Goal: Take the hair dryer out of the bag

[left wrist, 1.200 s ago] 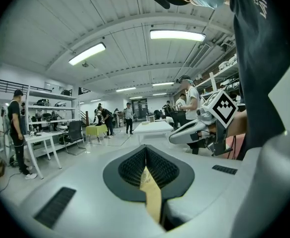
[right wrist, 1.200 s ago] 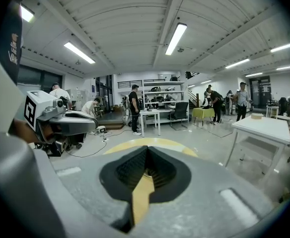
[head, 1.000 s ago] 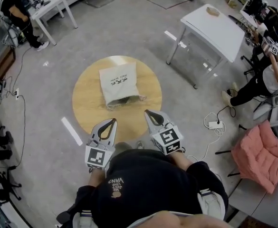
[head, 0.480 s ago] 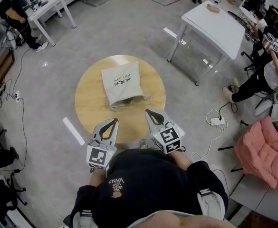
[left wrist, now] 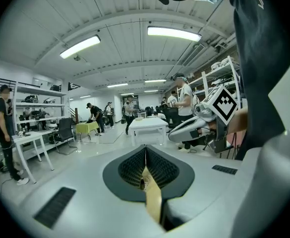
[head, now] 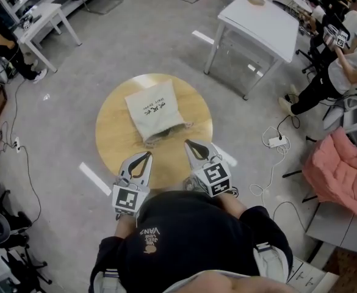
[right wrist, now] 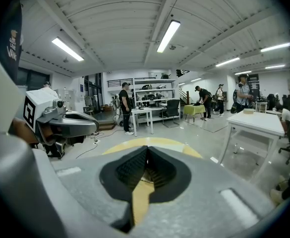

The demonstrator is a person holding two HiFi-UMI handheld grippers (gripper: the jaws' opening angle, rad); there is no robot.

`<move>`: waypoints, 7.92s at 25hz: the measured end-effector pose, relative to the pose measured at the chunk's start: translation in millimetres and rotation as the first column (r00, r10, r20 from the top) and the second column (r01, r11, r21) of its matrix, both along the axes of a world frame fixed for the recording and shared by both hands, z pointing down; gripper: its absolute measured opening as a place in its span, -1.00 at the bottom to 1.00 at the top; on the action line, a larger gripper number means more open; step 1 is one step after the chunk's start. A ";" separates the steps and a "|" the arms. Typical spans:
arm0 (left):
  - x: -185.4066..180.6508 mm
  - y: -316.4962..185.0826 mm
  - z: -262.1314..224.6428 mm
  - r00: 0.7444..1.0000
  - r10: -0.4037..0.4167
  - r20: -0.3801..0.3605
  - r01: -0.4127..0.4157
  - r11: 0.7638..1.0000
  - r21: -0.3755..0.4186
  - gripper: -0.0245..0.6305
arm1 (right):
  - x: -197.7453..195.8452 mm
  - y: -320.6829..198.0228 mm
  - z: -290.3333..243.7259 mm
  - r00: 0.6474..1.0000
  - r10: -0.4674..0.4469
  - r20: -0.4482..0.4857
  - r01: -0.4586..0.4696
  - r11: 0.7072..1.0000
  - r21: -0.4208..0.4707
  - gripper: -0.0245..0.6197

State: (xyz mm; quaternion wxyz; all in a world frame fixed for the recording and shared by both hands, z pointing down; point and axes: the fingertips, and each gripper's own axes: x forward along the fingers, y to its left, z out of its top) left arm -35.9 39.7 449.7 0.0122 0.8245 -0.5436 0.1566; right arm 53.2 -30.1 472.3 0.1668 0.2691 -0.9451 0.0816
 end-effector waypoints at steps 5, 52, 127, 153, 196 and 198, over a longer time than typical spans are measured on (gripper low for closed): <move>-12.8 -6.6 1.3 0.999 0.041 -0.009 -0.041 0.999 -0.005 -0.90 | -11.0 -0.8 2.9 0.999 0.034 -0.011 -0.034 0.999 -0.005 -0.93; -57.7 -75.6 92.8 0.980 0.192 -0.052 -0.198 0.969 -0.151 -0.89 | -60.7 -38.1 64.6 0.979 0.161 -0.127 -0.173 0.981 -0.087 -0.93; -71.5 -104.1 191.5 0.982 0.180 0.060 -0.140 0.902 -0.408 -0.82 | -83.2 -40.0 118.8 0.964 0.083 -0.251 -0.119 0.985 -0.128 -0.93; -93.9 -120.5 180.3 0.984 0.179 0.019 -0.156 0.900 -0.407 -0.83 | -116.8 -69.0 149.5 0.924 0.000 -0.382 -0.031 0.997 -0.074 -0.92; -100.2 -140.7 182.8 0.987 0.161 -0.016 -0.152 0.896 -0.418 -0.83 | -140.7 -81.5 185.0 0.728 -0.359 -0.585 0.341 0.929 -0.145 0.03; -100.3 -142.2 182.0 0.987 0.161 -0.016 -0.153 0.896 -0.417 -0.83 | -140.3 -82.6 188.9 0.706 -0.377 -0.599 0.357 0.921 -0.159 0.03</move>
